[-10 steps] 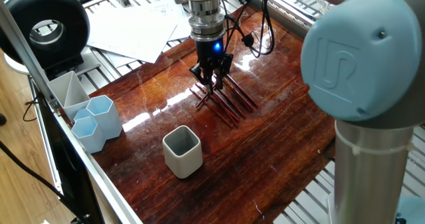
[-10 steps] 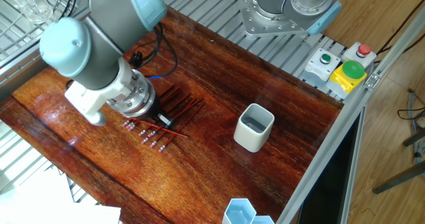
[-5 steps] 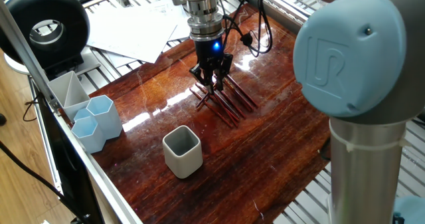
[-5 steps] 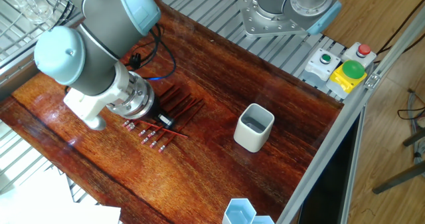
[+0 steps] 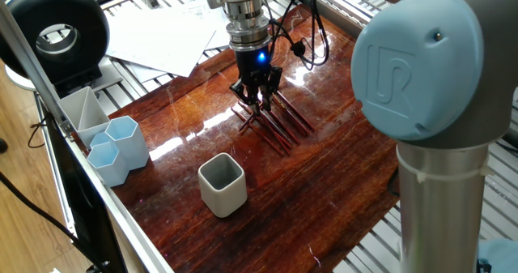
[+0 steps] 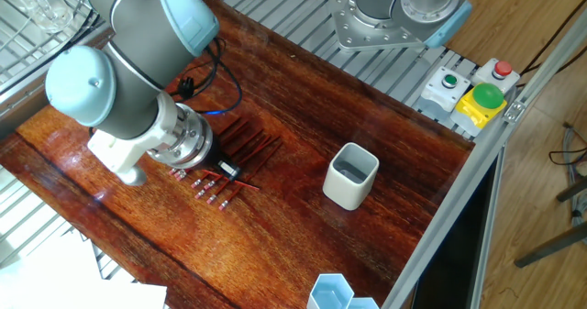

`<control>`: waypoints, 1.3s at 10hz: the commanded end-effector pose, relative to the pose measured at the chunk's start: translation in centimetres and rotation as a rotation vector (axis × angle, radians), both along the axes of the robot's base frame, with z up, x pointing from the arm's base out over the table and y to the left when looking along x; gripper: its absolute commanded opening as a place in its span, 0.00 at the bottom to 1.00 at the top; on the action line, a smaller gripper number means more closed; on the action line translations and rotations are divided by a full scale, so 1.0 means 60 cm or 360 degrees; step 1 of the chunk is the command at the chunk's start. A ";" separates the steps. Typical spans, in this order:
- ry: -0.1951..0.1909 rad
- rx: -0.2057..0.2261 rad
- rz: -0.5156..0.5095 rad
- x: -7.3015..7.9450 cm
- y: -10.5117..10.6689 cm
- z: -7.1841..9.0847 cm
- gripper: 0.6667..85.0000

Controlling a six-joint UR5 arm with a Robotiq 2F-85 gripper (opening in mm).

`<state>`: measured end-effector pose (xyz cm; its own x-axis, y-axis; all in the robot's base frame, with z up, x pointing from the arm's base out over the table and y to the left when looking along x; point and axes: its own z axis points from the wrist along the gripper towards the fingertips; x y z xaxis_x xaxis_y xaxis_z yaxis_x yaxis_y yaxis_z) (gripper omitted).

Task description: Put the pen into the pen holder

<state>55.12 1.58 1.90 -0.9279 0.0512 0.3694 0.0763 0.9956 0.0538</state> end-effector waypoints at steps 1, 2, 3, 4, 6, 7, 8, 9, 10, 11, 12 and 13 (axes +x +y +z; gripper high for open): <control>0.0011 0.0012 -0.0013 0.005 0.006 -0.003 0.37; 0.0016 0.0005 -0.0013 0.004 0.005 -0.005 0.36; 0.0016 0.0002 -0.0013 0.005 0.003 -0.004 0.36; 0.0019 0.0002 -0.0015 0.005 0.002 -0.005 0.36; 0.0024 -0.0013 -0.0015 0.006 -0.005 -0.006 0.34; 0.0026 -0.0016 -0.0017 0.005 -0.007 -0.004 0.34; 0.0029 -0.0016 -0.0021 0.005 -0.006 -0.002 0.33; 0.0029 -0.0015 -0.0026 0.005 -0.005 -0.001 0.32; 0.0030 -0.0014 -0.0028 0.006 -0.002 0.000 0.32; 0.0027 -0.0013 -0.0032 0.007 0.000 0.000 0.32; 0.0023 -0.0011 -0.0040 0.010 0.004 0.000 0.31; 0.0016 -0.0009 -0.0042 0.012 0.006 -0.001 0.31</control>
